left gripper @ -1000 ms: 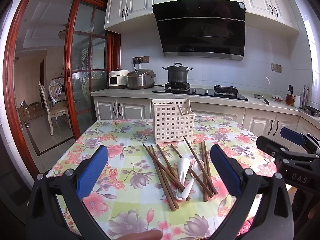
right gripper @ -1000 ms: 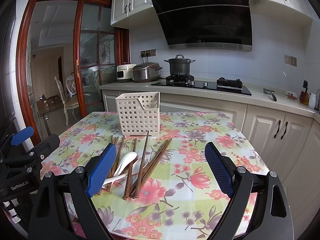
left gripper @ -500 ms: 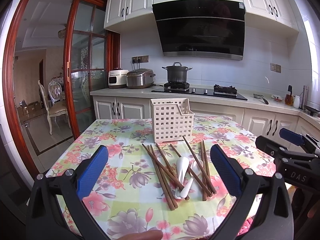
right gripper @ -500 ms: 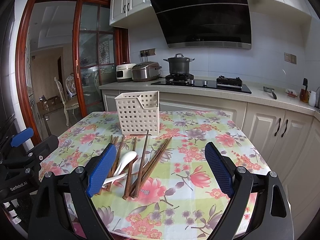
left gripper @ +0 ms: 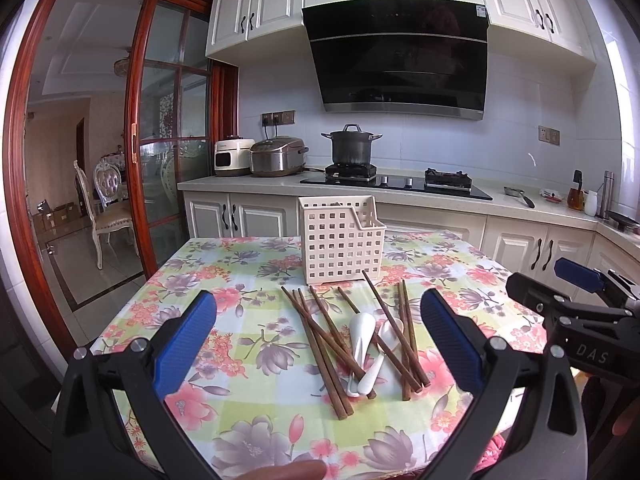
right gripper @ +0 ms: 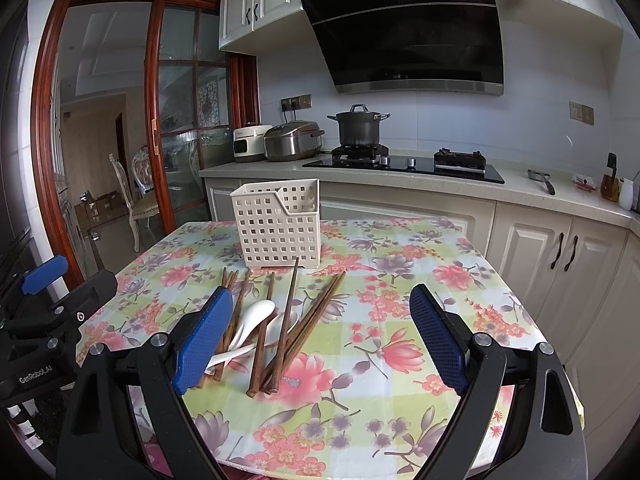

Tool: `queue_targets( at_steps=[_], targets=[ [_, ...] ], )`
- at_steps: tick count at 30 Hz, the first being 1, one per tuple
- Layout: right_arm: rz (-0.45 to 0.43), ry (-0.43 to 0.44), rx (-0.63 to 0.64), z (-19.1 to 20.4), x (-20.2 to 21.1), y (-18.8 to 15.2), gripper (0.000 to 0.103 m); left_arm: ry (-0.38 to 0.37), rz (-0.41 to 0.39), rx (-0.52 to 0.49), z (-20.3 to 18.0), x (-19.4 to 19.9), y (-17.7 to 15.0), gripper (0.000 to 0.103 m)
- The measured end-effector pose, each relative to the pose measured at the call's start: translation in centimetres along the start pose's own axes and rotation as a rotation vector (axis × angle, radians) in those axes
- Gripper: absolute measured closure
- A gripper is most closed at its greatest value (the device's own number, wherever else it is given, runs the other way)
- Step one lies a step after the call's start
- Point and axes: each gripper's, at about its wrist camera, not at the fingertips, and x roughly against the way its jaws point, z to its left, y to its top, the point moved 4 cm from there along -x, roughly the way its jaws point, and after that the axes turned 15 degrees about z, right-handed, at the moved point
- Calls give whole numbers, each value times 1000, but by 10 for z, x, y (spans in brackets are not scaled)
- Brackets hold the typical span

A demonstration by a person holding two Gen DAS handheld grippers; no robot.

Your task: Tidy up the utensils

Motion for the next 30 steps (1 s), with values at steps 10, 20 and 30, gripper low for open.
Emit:
queue_targets(
  at_steps=[10,20,30],
  targets=[
    [6,26,-16,1,0,-3,18,-29,10,5,2,0,3,4],
    [11,31,-20,-2,1,0,18,-45,19,12,1,-1,2,5],
    [15,33,-22,-1,2,0,18,-56,29,17,2,-4,2,5]
  ],
)
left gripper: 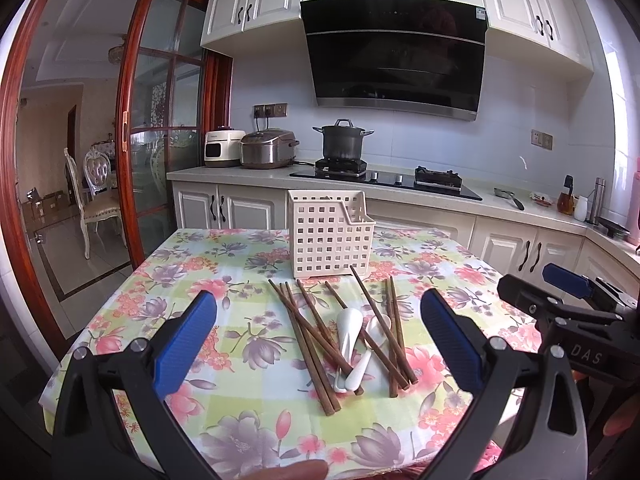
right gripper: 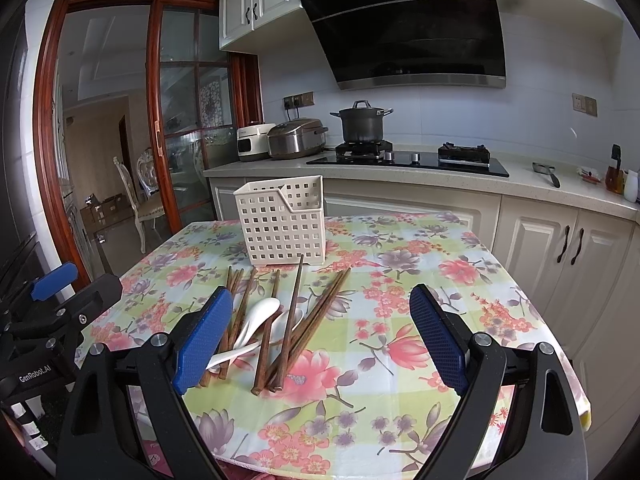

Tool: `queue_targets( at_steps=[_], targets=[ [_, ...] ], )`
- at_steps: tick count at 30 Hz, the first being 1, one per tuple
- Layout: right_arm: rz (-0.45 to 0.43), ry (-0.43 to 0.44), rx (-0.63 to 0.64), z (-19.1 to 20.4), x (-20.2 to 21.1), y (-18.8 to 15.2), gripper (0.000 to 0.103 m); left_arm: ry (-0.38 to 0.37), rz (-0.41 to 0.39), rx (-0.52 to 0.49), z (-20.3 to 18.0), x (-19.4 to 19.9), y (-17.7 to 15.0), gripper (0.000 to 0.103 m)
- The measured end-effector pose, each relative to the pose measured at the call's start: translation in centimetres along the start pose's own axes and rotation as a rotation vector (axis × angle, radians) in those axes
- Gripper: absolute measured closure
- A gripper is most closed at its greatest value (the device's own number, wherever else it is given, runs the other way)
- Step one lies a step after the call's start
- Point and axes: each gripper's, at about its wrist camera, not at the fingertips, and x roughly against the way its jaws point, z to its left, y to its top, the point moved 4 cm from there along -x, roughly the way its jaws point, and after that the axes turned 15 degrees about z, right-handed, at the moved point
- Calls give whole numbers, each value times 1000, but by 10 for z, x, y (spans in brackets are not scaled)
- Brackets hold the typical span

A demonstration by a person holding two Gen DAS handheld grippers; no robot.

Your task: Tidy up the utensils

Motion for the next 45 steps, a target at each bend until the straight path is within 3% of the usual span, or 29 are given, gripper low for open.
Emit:
queue_targets(
  at_steps=[16,22,27,33,37,39,43,45],
  targets=[
    [19,0,-21,-9,-5,3,18,-3,32,8,4,-10,-3,5],
    [56,-12,-23,-15,-21,4,18,20,89,39,14,-29,-5,5],
    [103,-28,-50,-27,-44,8,18,63,177,89,39,-60,-7,5],
    [191,-22,-66,-36,-85,12,18,43,271,121,57,-95,-12,5],
    [258,-5,-77,-38,-114,17,18,61,277,110,61,-113,-12,5],
    [274,-10,-68,-36,-126,20,18,54,285,100,60,-121,-10,5],
    [310,20,-64,-32,-151,33,18,-14,376,93,59,-145,-2,5],
    [326,38,-53,-27,-165,42,18,-6,385,98,61,-156,6,5]
  ],
)
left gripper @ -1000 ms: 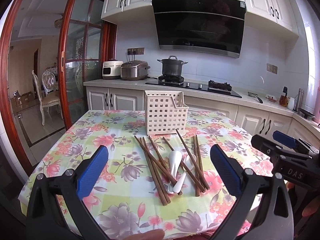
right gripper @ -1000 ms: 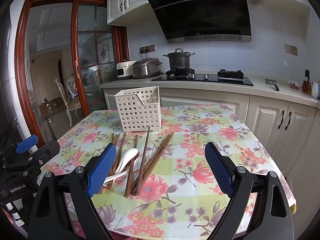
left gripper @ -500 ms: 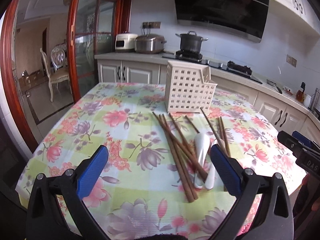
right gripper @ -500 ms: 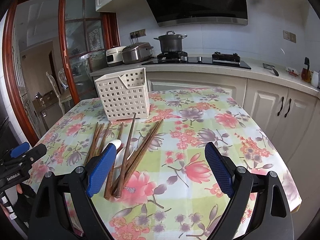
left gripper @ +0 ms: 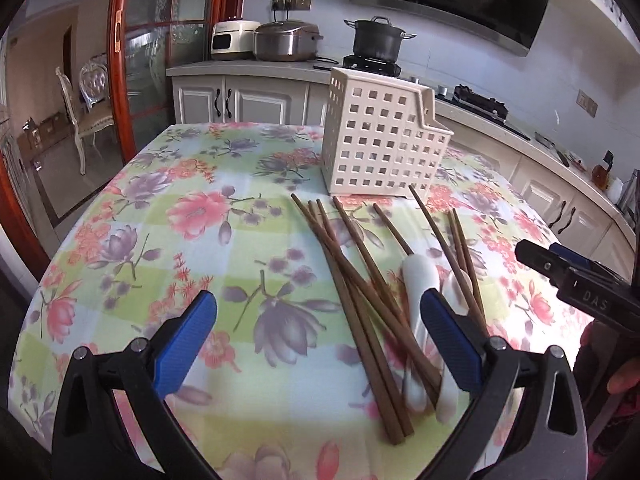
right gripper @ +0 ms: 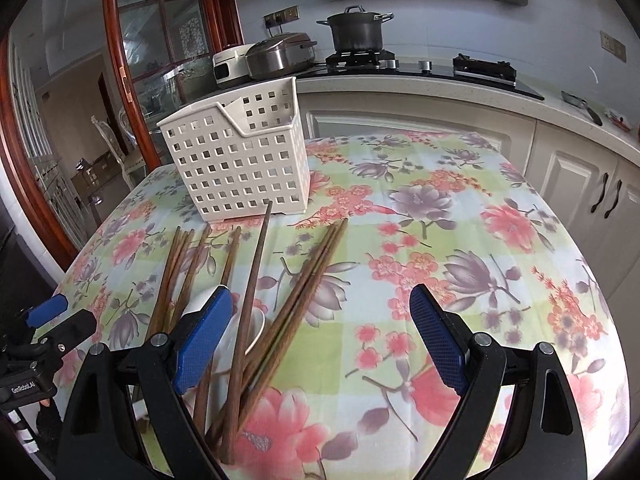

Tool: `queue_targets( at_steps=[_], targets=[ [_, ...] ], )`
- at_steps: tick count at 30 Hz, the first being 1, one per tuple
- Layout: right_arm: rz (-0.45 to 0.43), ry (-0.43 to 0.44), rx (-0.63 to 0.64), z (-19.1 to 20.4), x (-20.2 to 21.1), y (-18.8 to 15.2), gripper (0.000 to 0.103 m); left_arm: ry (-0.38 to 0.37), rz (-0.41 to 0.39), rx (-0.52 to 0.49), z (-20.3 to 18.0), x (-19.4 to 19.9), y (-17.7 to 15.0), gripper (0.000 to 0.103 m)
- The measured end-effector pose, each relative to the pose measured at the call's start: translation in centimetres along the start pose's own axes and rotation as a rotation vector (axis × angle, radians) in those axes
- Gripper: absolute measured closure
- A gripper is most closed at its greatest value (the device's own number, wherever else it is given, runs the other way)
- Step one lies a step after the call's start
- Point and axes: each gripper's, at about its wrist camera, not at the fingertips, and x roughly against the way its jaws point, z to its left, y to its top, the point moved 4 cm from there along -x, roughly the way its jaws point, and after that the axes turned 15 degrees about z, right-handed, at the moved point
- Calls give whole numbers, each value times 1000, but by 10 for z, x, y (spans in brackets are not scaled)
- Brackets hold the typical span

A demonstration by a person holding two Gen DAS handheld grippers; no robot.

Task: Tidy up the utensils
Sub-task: 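Lower the right tool onto the chopsticks and close on one chopstick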

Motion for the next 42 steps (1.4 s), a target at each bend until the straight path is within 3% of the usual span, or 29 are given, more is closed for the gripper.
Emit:
queue_targets(
  at_steps=[3,6,11,16,18,20,24,30,32,42],
  targets=[
    [30,22,30,11,-17,16,19,46,18,-14,-1,-12,16,5],
    [75,43,48,19,-34,30,25,63,70,12,6,-30,31,5],
    [132,77,84,34,-57,47,45,67,130,70,21,-54,52,7],
    [198,118,100,43,-80,61,58,38,166,86,25,-69,63,21],
    [215,129,109,46,-85,63,64,22,182,95,24,-75,64,32],
    [235,150,105,47,-90,64,68,-3,200,111,25,-81,65,38],
    [244,155,99,48,-94,65,74,-21,209,122,24,-89,66,47],
    [260,161,103,52,-100,65,82,-24,217,125,19,-95,68,51],
    [257,156,94,51,-102,65,92,-29,219,132,19,-96,69,53],
    [191,149,99,46,-85,65,94,-78,237,187,22,-111,88,78]
  ],
)
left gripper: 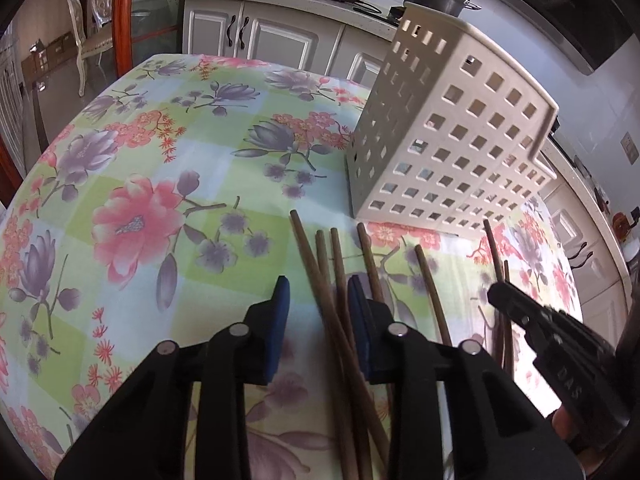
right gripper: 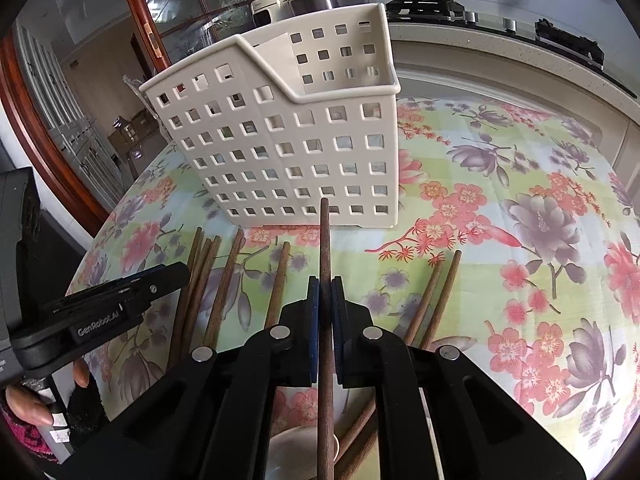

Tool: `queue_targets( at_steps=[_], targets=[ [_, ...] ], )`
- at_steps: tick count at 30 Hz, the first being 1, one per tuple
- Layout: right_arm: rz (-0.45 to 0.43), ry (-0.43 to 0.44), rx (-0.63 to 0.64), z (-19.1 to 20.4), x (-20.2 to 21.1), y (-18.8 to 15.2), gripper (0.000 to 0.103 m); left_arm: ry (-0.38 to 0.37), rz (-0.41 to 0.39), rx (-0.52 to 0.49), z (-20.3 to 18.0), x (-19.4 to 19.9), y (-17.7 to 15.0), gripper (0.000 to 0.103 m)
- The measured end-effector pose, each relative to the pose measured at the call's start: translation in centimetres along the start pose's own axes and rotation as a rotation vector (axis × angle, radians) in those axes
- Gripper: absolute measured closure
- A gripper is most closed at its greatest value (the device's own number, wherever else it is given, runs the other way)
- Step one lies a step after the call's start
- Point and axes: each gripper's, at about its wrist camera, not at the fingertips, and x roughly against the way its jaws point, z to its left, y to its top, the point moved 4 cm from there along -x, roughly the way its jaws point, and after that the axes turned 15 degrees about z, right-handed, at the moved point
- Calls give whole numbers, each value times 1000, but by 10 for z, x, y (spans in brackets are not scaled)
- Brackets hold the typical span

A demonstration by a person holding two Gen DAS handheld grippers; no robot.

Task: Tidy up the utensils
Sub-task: 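Lower the right tool onto the chopsticks and close on one chopstick, then lift the held chopstick upright with the right tool toward the caddy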

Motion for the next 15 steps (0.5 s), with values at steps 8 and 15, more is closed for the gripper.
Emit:
queue_targets(
  at_steps=[8,15],
  targets=[
    [-29,-5,12,3,10,-4,94,-14,20,-20,-6,-9,-3,95],
    [-40,-11,17,3,14,-8,94,-46,-7,-28,-5,1,-11,95]
  ],
)
